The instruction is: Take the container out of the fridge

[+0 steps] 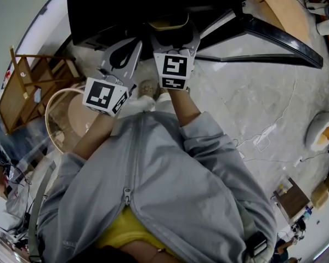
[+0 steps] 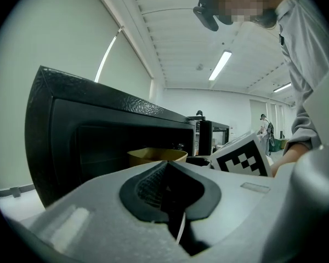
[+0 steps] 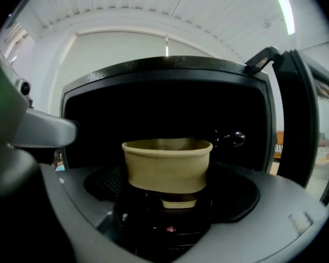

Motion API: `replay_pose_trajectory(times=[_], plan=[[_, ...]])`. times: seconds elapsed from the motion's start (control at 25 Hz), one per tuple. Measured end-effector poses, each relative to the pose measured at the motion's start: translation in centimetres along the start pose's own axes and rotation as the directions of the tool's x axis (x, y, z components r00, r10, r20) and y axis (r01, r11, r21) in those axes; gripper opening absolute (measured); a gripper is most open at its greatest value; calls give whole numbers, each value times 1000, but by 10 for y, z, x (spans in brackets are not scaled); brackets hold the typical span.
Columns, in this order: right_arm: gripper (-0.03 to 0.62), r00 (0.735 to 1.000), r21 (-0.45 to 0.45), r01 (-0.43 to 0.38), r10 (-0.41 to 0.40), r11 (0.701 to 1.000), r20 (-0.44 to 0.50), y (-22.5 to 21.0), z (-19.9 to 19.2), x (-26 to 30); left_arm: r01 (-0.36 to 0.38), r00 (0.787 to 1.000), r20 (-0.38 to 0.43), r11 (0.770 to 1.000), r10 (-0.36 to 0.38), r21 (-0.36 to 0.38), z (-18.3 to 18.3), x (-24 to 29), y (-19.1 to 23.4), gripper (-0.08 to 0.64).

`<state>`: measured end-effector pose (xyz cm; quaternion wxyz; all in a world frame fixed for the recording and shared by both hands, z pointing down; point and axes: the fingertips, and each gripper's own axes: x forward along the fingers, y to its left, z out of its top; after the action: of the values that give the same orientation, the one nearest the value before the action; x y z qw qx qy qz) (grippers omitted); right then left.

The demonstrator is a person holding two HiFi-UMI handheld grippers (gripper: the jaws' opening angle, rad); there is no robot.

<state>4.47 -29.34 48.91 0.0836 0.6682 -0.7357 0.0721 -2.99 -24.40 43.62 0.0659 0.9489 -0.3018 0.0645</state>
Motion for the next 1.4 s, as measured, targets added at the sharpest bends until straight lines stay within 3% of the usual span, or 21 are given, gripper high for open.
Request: replay_pose_trajectory(times=[0.48,0.8,1.04,1.4], plan=[[454,998,-6,54,-54,999,-33,-7,7,-88,95,994,49,995,-95,5,15,5,-29,5],[454,989,-29,147,-148,989,-30,-17,14,-149,190,978,80,981,-191,26,23,9,-57,5],[454,972,-57,233,-233,971,-1,-27,25,-183,255,962,95,966,-257,32,35,12,-79,5],[454,940,-45,336,-333,941,72,-40,53,-222,273,956,92,960,-278,70,48,6,-102,5]])
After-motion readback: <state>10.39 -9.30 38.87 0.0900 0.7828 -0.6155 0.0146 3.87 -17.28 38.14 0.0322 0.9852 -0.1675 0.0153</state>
